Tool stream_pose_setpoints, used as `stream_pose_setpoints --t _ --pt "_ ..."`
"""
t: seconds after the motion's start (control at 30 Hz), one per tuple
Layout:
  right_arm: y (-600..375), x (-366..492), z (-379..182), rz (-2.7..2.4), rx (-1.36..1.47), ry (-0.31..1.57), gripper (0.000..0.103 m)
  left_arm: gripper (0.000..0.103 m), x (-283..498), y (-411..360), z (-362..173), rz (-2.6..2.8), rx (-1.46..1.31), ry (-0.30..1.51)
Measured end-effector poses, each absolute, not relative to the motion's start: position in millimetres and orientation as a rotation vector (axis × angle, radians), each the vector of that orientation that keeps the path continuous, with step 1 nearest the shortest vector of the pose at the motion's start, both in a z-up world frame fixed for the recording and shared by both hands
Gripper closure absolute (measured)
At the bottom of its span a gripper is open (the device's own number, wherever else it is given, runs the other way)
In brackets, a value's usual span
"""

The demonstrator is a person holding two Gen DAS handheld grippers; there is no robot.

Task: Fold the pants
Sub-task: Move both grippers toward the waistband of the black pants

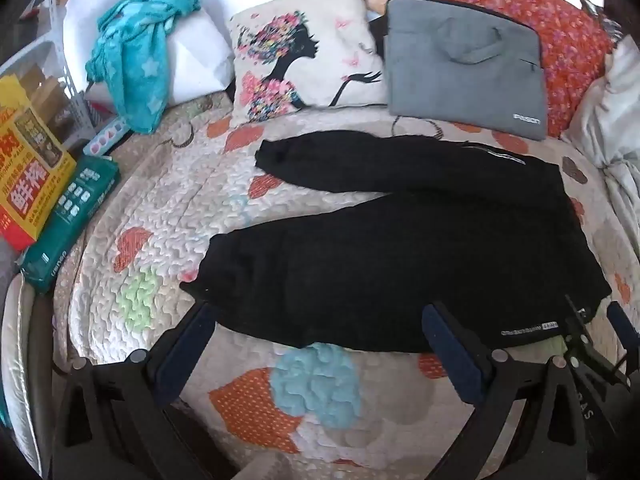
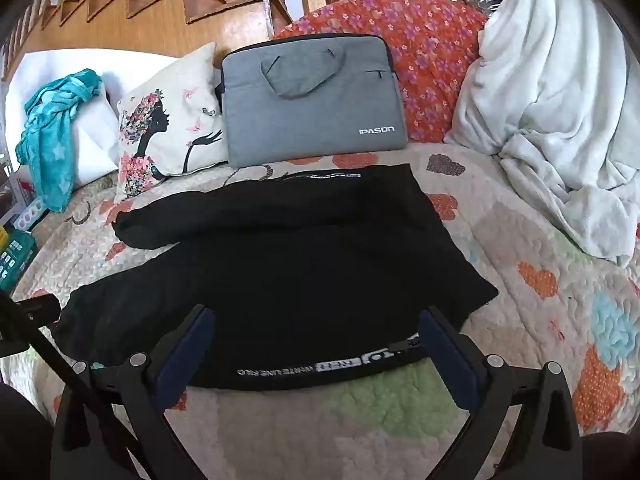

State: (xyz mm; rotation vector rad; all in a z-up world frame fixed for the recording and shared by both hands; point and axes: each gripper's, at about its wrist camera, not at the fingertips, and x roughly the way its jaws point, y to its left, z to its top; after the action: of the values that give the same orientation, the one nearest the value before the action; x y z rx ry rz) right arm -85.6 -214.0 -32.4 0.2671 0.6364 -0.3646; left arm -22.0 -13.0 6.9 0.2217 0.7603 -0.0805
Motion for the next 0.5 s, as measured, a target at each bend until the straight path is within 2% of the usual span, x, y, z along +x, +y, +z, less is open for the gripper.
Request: stream_pose_setpoints --t 0.13,0.5 --pt "-230 -92 -35 -0.383 0.374 0.645 0.000 0.000 -35 -43 9 -0.068 0.259 0.787" --pt "-240 -94 -47 -0.397 0.325 0.670 0.000 0.000 -12 -45 -28 -0.122 0.197 0.945"
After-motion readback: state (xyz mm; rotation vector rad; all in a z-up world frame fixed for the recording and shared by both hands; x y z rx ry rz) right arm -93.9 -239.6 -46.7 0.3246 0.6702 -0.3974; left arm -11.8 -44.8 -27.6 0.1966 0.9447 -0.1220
